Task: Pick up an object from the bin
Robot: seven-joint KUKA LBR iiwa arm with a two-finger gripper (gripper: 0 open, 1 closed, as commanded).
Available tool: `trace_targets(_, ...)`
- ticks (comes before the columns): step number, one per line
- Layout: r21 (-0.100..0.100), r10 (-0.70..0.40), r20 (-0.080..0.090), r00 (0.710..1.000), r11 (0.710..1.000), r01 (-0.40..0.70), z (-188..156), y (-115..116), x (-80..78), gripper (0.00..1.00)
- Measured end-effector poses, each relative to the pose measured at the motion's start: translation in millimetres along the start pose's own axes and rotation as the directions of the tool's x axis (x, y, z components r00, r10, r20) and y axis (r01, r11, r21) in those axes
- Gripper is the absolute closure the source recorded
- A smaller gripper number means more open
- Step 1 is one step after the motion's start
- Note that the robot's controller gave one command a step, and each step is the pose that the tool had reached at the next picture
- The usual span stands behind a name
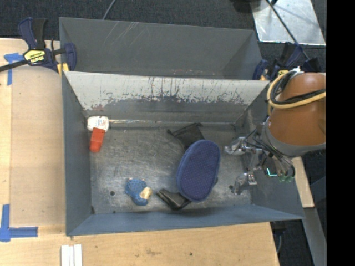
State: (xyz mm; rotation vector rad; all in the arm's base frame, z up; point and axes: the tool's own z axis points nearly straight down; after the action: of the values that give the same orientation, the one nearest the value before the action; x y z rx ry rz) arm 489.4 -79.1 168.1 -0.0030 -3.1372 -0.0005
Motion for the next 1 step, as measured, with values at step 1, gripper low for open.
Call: trace_targets(1,0.002,-0.108,0.007,0.994,0.994,0.108,50.9,65.2,-37.1,0.00)
